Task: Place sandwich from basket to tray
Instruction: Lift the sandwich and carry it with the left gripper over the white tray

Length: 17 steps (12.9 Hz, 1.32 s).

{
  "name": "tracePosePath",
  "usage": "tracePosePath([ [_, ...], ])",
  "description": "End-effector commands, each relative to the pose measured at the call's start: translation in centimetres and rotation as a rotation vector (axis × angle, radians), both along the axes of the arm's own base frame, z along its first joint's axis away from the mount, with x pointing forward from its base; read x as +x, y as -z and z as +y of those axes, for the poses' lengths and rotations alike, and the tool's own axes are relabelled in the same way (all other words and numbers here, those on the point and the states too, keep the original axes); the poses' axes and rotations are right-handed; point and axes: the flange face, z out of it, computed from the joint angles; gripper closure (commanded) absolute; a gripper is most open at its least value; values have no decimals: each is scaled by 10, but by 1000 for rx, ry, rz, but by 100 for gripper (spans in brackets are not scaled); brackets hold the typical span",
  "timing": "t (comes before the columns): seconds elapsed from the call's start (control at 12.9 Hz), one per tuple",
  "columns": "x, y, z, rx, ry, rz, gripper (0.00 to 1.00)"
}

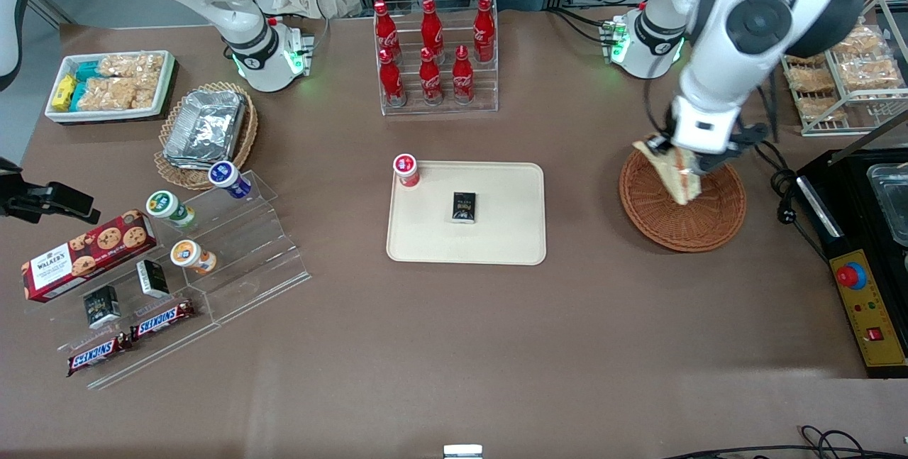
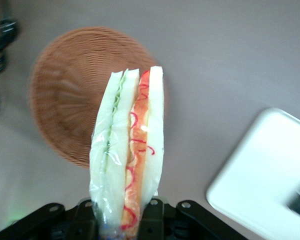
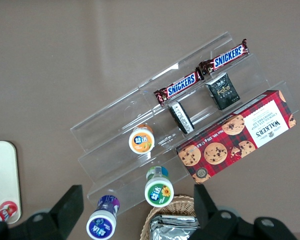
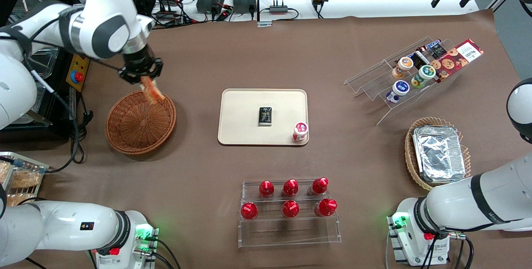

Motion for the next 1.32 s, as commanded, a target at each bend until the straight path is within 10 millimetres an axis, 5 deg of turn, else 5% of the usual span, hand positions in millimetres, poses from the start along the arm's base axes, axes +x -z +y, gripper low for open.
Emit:
tracePosePath([
  [0.0, 3, 12, -67, -108, 184, -26, 100],
  [0.16, -9, 32, -109, -137, 254, -20, 100],
  [0.39, -16, 89, -158, -165, 321, 0, 100],
  [0.86, -19, 188, -174, -175, 352, -12, 100],
  [1.24, -18, 238, -173, -145, 385, 2, 100],
])
